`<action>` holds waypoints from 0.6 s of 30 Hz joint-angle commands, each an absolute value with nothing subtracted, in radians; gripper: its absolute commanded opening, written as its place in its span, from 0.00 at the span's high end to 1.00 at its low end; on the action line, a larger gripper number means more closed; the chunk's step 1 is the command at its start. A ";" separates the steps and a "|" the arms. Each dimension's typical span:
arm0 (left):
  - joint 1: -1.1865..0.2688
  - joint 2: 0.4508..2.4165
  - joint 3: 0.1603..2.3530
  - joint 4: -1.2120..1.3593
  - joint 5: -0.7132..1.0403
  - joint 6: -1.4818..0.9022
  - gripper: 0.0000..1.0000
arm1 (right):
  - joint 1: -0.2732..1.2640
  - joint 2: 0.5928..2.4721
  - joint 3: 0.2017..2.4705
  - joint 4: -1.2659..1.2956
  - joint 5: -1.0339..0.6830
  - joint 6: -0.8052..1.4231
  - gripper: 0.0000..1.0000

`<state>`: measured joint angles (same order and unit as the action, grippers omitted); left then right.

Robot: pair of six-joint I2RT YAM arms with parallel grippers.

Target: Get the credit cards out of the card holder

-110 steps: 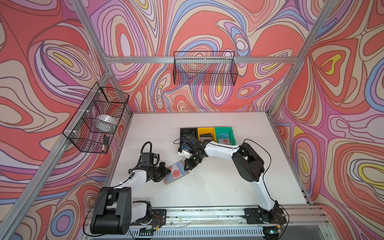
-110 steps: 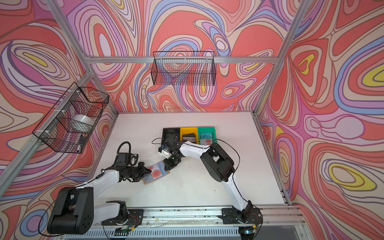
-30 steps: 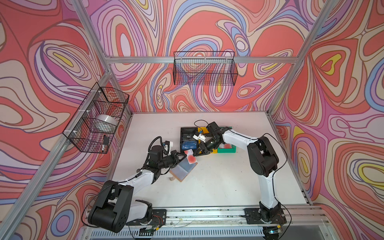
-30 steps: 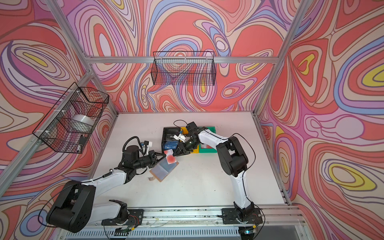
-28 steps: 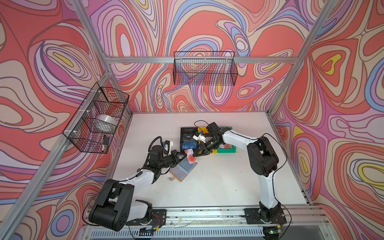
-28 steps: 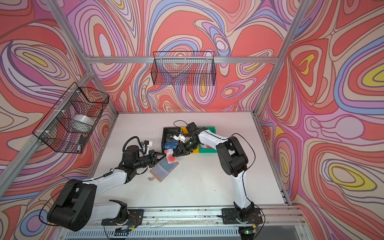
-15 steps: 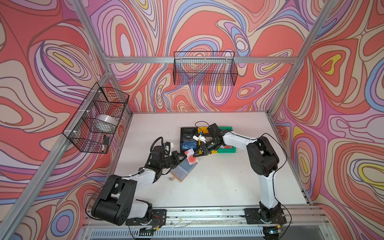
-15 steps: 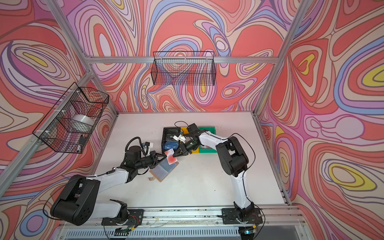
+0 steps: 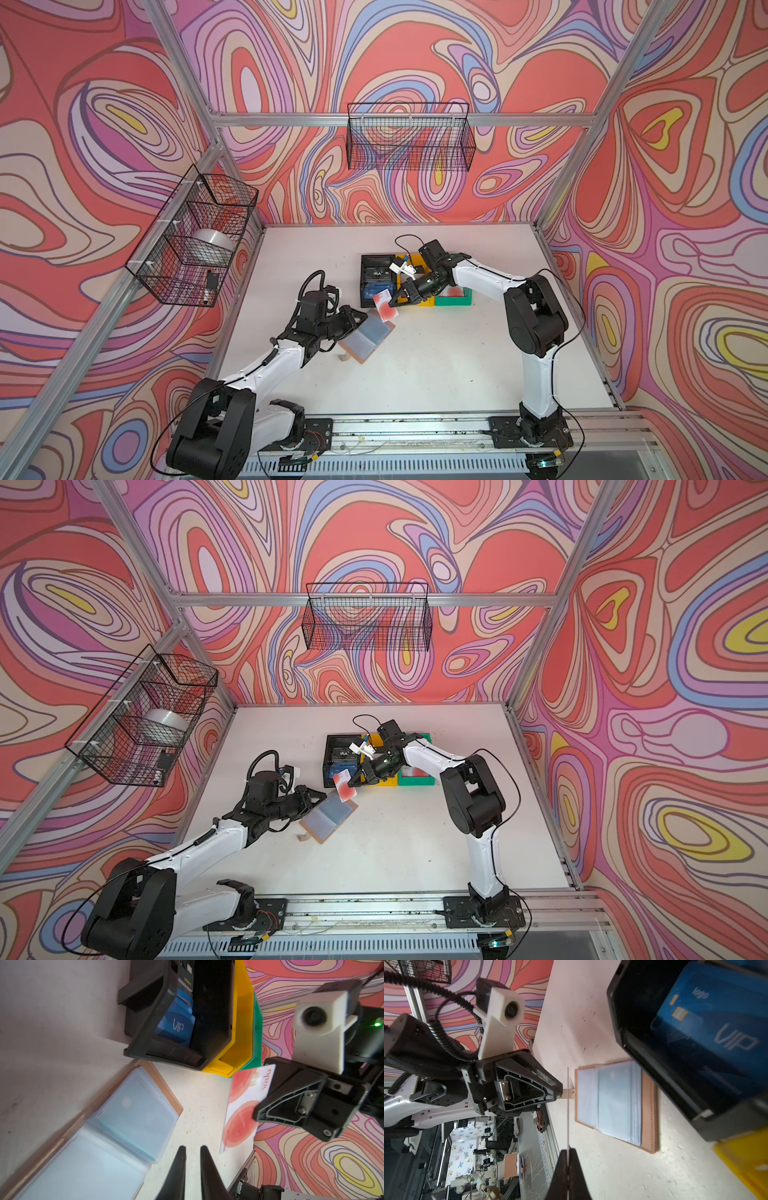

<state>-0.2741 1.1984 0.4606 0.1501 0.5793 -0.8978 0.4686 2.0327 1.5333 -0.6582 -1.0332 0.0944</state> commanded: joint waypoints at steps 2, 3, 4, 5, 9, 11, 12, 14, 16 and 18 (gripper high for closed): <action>-0.277 1.200 0.479 0.069 0.555 -0.868 0.83 | 0.372 1.939 1.631 -0.838 -0.861 -0.044 1.00; -0.277 1.202 0.478 0.072 0.557 -0.868 0.83 | 0.355 1.937 1.662 -0.887 -0.825 -0.083 1.00; -0.277 1.205 0.477 0.074 0.560 -0.870 0.83 | 0.335 1.937 1.707 -0.957 -0.782 -0.131 1.00; -0.276 1.206 0.477 0.074 0.559 -0.870 0.83 | 0.319 1.940 1.751 -1.022 -0.727 -0.177 1.00; -0.276 1.204 0.486 0.053 0.556 -0.857 0.84 | 0.261 1.972 1.922 -1.218 -0.546 -0.307 1.00; -0.276 1.202 0.491 0.036 0.550 -0.850 0.84 | 0.235 1.984 1.978 -1.274 -0.462 -0.364 1.00; -0.277 1.201 0.494 0.027 0.548 -0.848 0.84 | 0.225 1.986 1.991 -1.292 -0.433 -0.401 1.00; -0.276 1.198 0.493 0.016 0.545 -0.847 0.84 | 0.218 1.982 2.001 -1.324 -0.359 -0.486 1.00; -0.277 1.196 0.487 0.012 0.541 -0.847 0.84 | 0.217 1.975 2.002 -1.341 -0.306 -0.581 1.00; -0.277 1.195 0.485 0.011 0.537 -0.850 0.84 | 0.216 1.964 1.999 -1.348 -0.259 -0.663 1.00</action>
<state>-0.2741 1.2003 0.4641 0.0425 0.5556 -0.8642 0.2127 1.9827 1.9953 -1.2633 -0.3927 -0.4793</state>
